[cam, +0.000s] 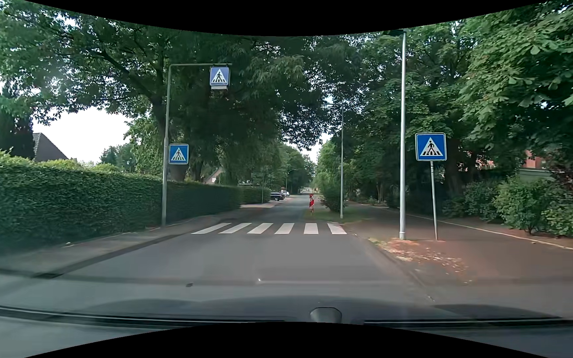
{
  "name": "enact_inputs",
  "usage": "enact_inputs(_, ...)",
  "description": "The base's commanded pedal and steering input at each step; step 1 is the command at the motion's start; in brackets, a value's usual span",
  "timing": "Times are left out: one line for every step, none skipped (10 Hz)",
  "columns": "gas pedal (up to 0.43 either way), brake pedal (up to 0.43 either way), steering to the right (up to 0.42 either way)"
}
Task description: Follow the waypoints while adhering to traffic rules and regulations
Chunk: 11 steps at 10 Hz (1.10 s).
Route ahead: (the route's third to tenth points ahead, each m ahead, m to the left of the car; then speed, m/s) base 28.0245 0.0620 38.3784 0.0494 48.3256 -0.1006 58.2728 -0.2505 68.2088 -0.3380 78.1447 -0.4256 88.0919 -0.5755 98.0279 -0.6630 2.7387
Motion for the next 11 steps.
enact_inputs(0.13,0.0,-0.156)
enact_inputs(0.13,0.0,-0.152)
enact_inputs(0.13,0.0,-0.147)
enact_inputs(0.13,0.0,-0.138)
enact_inputs(0.13,0.0,-0.13)
enact_inputs(0.13,0.0,-0.118)
enact_inputs(0.138,0.0,-0.114)
enact_inputs(0.138,0.0,-0.11)
enact_inputs(0.15,0.0,-0.107)
enact_inputs(0.15,0.0,-0.101)
enact_inputs(0.15,0.0,-0.088)
